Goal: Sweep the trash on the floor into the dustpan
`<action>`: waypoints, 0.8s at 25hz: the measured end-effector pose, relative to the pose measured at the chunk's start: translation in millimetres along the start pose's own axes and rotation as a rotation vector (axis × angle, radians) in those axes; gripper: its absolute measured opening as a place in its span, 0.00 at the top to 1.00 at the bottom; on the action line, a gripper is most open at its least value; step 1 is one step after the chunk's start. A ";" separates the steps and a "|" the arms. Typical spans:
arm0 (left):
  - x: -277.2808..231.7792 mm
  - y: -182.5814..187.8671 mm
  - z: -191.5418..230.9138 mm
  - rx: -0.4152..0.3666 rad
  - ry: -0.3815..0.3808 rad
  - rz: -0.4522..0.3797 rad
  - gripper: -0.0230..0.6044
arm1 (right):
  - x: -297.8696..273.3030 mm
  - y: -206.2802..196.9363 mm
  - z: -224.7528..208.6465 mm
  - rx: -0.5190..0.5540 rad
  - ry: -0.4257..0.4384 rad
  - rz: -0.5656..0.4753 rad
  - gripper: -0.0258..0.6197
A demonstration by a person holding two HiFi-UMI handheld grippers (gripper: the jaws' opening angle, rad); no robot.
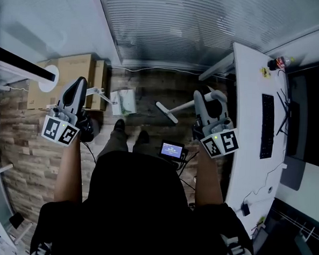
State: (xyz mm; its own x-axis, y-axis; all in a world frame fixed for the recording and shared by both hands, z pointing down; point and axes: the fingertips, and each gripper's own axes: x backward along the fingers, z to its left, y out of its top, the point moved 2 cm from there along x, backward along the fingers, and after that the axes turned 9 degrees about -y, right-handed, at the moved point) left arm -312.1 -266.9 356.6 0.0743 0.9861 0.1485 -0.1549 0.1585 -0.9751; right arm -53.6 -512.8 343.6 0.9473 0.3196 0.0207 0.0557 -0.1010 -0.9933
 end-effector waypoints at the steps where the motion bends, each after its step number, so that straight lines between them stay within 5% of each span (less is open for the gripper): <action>1: 3.0 0.8 -6.6 -0.001 0.010 -0.015 0.97 | 5.2 -0.9 -3.4 -0.002 -0.009 0.000 0.81; 7: 19.9 -8.9 -33.7 0.041 0.052 -0.015 0.97 | 29.6 -15.7 -23.3 -0.028 -0.104 -0.014 0.82; 13: 37.2 -8.7 -46.1 0.060 0.090 -0.025 0.97 | 46.6 -25.2 -16.1 -0.034 -0.113 0.017 0.82; 20: 53.4 -16.4 -69.2 0.054 0.062 -0.016 0.97 | 70.8 -19.2 -2.4 -0.020 -0.145 -0.022 0.82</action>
State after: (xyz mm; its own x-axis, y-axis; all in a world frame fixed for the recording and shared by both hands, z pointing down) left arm -237.5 -220.3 369.2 0.1375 0.9788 0.1521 -0.2057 0.1784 -0.9622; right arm 13.2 -490.4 364.4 0.8904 0.4545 0.0240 0.0833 -0.1108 -0.9903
